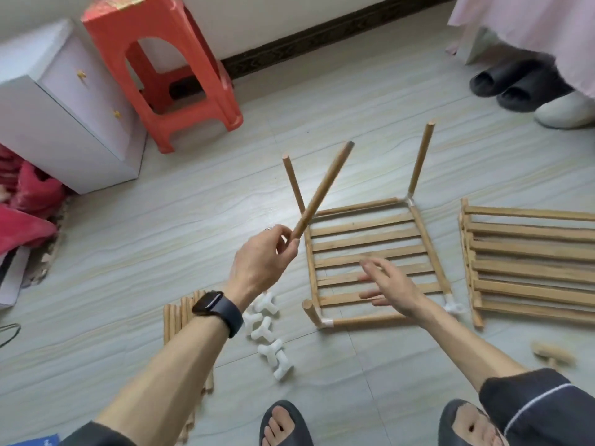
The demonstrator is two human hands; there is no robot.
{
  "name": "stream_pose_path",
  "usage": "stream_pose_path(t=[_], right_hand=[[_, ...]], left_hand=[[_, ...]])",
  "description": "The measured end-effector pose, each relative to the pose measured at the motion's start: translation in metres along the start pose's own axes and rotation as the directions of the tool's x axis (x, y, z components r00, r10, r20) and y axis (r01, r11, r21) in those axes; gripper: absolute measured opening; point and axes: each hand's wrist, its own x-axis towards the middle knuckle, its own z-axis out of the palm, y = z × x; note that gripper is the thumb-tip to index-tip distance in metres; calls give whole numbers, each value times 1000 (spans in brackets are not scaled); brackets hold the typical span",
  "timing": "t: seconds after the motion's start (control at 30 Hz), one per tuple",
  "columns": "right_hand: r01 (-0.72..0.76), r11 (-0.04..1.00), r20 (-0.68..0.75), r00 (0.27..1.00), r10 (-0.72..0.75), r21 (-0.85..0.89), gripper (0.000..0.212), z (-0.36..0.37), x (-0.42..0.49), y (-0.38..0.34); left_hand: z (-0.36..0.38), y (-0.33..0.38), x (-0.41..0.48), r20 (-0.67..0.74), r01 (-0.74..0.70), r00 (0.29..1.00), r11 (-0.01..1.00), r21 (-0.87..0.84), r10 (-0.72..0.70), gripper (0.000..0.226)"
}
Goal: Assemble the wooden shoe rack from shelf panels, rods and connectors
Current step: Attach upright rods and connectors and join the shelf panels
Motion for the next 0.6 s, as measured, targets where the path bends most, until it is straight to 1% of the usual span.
stream_pose_path(t=[0.03, 0.07, 0.13, 0.2, 0.27, 0.3, 0.37, 0.43, 0.5, 0.53, 0.6], right_hand=[[58, 997, -39, 998, -56, 52, 82, -10, -7, -12], [118, 989, -87, 990, -111, 90, 84, -21, -14, -24], [227, 964, -201, 959, -197, 140, 87, -44, -27, -41], [301, 932, -341, 914, -221, 203, 82, -67, -40, -52], [357, 903, -489, 848, -207, 238, 60, -89, -51, -52], [374, 900, -546, 814, -201, 226, 50, -99, -57, -48], [360, 919, -619, 762, -190, 161, 38, -115, -67, -33], [287, 956, -662, 728, -176, 61, 36, -127, -77, -9], [211, 977, -696, 695, -180, -42, 38, -138, -88, 17], [171, 982, -710, 681, -176, -79, 40, -144, -93, 30], [95, 988, -726, 670, -157, -125, 39, -157, -100, 53]], left_hand=[[-7, 22, 10, 6, -127, 992, 987, 100, 127, 21], [-12, 43, 18, 27, -246, 969, 950, 191, 245, 23], [-15, 81, 30, 106, -439, 897, 831, 342, 430, 29], [-6, 114, 36, 190, -566, 820, 715, 410, 540, 30], [16, 140, 37, 267, -633, 773, 670, 388, 575, 30], [32, 150, 36, 299, -645, 764, 670, 369, 572, 30], [69, 162, 33, 334, -624, 779, 708, 329, 531, 28], [114, 166, 27, 367, -570, 809, 763, 304, 458, 23], [157, 159, 16, 441, -493, 831, 817, 300, 339, 26], [179, 155, 10, 489, -447, 830, 844, 298, 268, 30], [218, 145, -1, 576, -376, 805, 872, 313, 140, 38]])
